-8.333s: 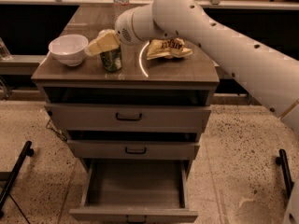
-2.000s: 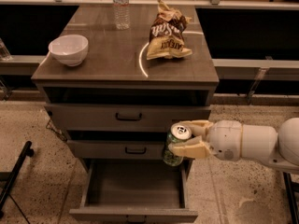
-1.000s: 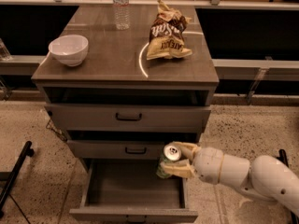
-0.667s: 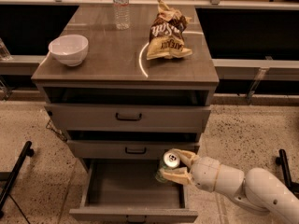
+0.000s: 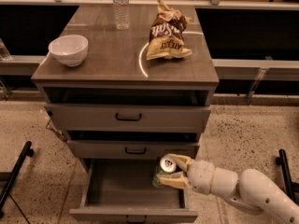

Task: Place green can into bottom drawer

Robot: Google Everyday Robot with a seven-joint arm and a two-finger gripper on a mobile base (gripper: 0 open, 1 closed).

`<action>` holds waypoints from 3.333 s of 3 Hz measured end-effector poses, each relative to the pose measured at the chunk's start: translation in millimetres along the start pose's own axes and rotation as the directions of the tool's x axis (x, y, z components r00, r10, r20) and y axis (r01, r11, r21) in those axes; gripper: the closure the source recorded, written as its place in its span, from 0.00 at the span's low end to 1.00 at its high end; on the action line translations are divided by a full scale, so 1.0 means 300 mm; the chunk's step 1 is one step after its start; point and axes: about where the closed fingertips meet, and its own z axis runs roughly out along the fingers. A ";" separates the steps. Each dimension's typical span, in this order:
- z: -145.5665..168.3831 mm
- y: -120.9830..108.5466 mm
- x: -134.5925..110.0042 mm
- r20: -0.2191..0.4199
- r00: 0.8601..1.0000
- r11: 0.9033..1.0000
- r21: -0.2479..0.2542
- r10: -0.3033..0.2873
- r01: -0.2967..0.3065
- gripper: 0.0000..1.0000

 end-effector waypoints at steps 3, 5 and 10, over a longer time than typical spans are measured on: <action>0.164 0.011 0.337 0.007 0.992 0.992 0.029 -0.124 0.124 1.00; 0.289 -0.013 0.522 -0.055 0.994 0.995 -0.014 -0.097 0.096 1.00; 0.444 -0.230 0.518 0.065 0.975 0.977 0.032 -0.215 0.213 1.00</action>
Offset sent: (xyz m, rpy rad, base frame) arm 0.0014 0.0189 -0.1195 -0.0089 -0.1576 -0.0242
